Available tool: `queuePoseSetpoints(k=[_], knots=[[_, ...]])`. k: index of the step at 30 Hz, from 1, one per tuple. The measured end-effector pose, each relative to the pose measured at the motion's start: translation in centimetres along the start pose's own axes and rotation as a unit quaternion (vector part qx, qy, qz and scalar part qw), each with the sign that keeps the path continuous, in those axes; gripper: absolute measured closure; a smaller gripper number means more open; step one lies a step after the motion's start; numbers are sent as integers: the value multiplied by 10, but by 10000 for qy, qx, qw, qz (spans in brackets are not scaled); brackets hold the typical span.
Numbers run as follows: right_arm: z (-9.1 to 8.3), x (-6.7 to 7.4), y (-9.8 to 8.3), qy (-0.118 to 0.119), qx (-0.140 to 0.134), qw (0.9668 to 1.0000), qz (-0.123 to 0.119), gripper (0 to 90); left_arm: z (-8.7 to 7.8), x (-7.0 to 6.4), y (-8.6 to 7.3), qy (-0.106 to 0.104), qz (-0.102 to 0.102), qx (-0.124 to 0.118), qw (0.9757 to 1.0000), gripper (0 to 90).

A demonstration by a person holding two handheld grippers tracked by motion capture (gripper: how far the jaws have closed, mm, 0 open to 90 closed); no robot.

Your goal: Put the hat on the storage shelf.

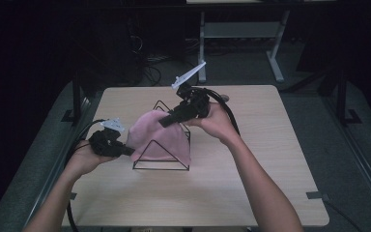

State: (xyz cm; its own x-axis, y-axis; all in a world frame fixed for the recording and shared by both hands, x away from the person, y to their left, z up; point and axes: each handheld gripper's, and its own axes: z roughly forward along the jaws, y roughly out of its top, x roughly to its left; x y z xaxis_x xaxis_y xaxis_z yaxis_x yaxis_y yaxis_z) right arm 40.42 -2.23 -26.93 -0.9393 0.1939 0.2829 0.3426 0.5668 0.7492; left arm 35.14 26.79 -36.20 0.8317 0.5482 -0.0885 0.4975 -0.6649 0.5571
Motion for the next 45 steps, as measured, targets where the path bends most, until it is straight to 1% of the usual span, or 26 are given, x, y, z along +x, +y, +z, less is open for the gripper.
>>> queuePoseSetpoints(k=[3, 6, 9, 12, 13, 14, 16, 17, 20, 21, 22, 24, 25, 26, 27, 29, 30, 31, 32, 35, 36, 38, 39, 42, 43, 45], knots=[[4, -1, -3, 26, 55, 10000, -40, 726, 3, 0, -3, 25, 8, 28, 10000, 839], [8, -1, -7, 32, 83, 10000, -13, 725, 6, 1, -5, -25, 66, 72, 9999, 839], [11, -2, -12, 19, 136, 9999, 1, 718, 9, 0, -7, -26, 57, 98, 9999, 839], [13, -3, -16, 18, 206, 9998, 80, 682, 13, 1, -9, -11, 80, 161, 9998, 839], [13, -4, -17, 27, 214, 9997, 70, 674, 14, 1, -10, -22, 34, 148, 9999, 839], [14, -3, -18, 22, 242, 9997, 82, 664, 15, 2, -10, -14, 50, 205, 9998, 839], [15, -2, -20, -2, 290, 9995, 104, 642, 16, 2, -10, 12, 46, 223, 9997, 839], [15, -2, -20, -17, 302, 9995, 59, 636, 17, 2, -10, 23, 49, 221, 9997, 839], [14, -1, -20, -39, 289, 9996, 37, 607, 18, 2, -11, 54, 49, 213, 9997, 839], [13, 0, -20, -63, 281, 9996, 14, 604, 18, 3, -11, 88, 86, 256, 9996, 840], [12, 1, -20, -152, 270, 9995, -12, 616, 18, 3, -11, 102, 89, 295, 9995, 839], [12, 2, -21, -151, 260, 9995, -11, 628, 20, 4, -11, 136, 118, 354, 9992, 840], [12, 3, -20, -177, 277, 9995, 6, 653, 21, 4, -11, 159, 92, 360, 9992, 839], [12, 3, -20, -177, 243, 9995, -60, 697, 22, 5, -11, 157, 81, 373, 9991, 839], [12, 4, -20, -174, 257, 9995, -43, 708, 23, 5, -12, 176, 111, 391, 9990, 840], [13, 6, -19, -228, 238, 9994, -117, 754, 25, 6, -13, 168, 154, 419, 9989, 840], [14, 7, -18, -238, 254, 9993, -120, 757, 27, 6, -14, 154, 58, 392, 9991, 840], [16, 8, -17, -274, 285, 9991, -160, 763, 27, 7, -15, 151, 127, 453, 9988, 839], [17, 8, -16, -293, 306, 9989, -224, 775, 28, 7, -16, 146, 97, 468, 9988, 839], [21, 9, -15, -307, 354, 9987, -214, 790, 31, 7, -18, 125, 16, 425, 9990, 839], [23, 9, -15, -290, 370, 9987, -203, 793, 31, 8, -19, 121, 51, 459, 9989, 839], [24, 9, -15, -302, 400, 9985, -210, 797, 32, 8, -21, 121, 21, 407, 9991, 839], [25, 9, -16, -295, 416, 9985, -203, 797, 32, 8, -21, 125, 86, 438, 9989, 839], [26, 9, -16, -302, 435, 9984, -207, 800, 34, 8, -21, 172, 128, 493, 9986, 839], [27, 9, -16, -304, 439, 9984, -187, 800, 35, 7, -21, 196, 87, 461, 9987, 839], [29, 9, -16, -283, 449, 9984, -173, 800, 37, 7, -21, 201, 136, 540, 9982, 839]])
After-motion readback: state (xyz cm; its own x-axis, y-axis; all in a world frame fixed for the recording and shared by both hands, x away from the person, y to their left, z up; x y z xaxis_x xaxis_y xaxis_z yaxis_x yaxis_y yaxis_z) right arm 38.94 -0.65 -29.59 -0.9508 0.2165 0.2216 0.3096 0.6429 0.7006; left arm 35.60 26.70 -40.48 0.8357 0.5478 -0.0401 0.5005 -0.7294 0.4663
